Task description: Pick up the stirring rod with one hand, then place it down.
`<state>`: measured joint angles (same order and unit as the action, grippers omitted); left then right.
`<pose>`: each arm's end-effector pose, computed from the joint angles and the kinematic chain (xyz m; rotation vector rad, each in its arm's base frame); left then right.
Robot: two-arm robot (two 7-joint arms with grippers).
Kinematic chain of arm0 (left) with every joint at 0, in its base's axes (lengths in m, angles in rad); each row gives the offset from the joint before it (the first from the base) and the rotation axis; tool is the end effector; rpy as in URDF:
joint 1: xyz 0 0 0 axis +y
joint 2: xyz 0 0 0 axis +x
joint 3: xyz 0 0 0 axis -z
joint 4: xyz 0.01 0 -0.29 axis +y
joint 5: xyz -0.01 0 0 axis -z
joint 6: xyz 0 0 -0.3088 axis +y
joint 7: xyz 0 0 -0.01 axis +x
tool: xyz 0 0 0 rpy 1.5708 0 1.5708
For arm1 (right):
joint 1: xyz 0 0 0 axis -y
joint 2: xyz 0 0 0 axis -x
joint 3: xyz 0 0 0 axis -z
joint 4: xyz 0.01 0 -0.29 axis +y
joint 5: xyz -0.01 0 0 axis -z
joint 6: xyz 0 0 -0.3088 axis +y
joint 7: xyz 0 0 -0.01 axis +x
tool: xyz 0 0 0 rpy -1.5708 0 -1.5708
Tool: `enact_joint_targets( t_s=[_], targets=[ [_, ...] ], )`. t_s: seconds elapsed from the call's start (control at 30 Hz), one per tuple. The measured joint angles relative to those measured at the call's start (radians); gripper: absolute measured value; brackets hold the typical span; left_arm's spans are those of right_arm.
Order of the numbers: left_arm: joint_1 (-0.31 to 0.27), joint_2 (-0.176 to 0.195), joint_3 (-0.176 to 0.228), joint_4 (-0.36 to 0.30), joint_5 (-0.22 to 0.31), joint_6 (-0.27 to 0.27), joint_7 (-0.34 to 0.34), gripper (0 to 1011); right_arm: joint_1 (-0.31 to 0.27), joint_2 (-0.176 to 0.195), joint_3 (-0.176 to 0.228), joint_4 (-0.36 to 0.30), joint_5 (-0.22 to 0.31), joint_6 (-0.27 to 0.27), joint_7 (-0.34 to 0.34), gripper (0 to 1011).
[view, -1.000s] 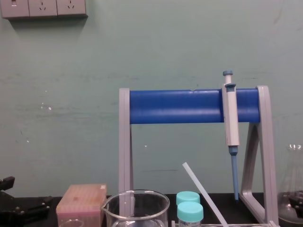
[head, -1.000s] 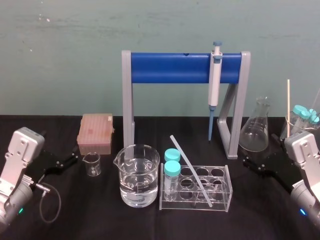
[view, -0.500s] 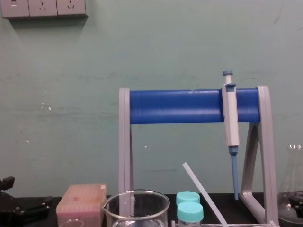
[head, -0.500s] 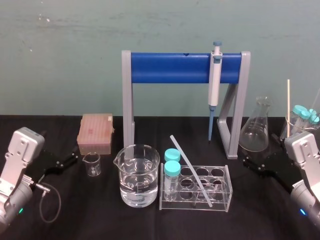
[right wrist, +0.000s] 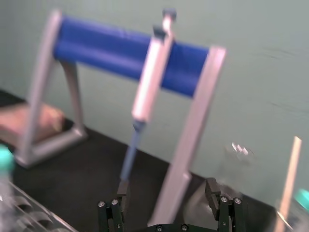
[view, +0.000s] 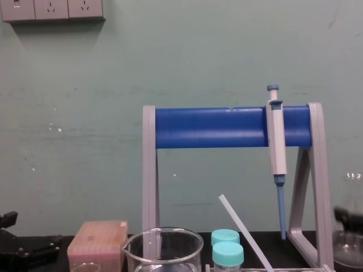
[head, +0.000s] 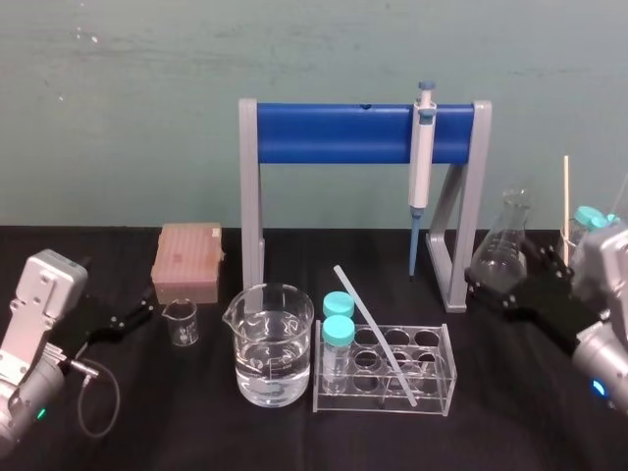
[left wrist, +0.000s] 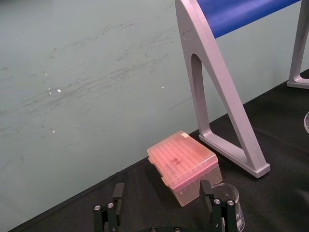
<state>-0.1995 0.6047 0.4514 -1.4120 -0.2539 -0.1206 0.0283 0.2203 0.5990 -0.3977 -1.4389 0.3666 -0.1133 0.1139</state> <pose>0.3581 0.0827 -0.3023 0.3044 -0.2851 1.2479 0.3693 -0.0886 -0.2782 -0.1921 -0.2124 -1.1707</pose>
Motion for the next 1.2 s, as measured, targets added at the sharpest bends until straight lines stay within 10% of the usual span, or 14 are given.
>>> enact_joint_targets(
  t_s=[0.47,0.83,1.2],
  targets=[
    [0.000,0.000,0.000,0.000,0.000,0.000,0.000,1000,0.156,-0.070,0.035,-0.025,0.391,0.233,0.433,1003],
    [0.000,0.000,0.000,0.000,0.000,0.000,0.000,1000,0.252,-0.067,-0.118,-0.006,0.372,0.301,0.578,1003],
    [0.000,0.000,0.000,0.000,0.000,0.000,0.000,1000,0.316,-0.080,-0.200,0.066,0.297,0.304,0.544,1003]
  ],
)
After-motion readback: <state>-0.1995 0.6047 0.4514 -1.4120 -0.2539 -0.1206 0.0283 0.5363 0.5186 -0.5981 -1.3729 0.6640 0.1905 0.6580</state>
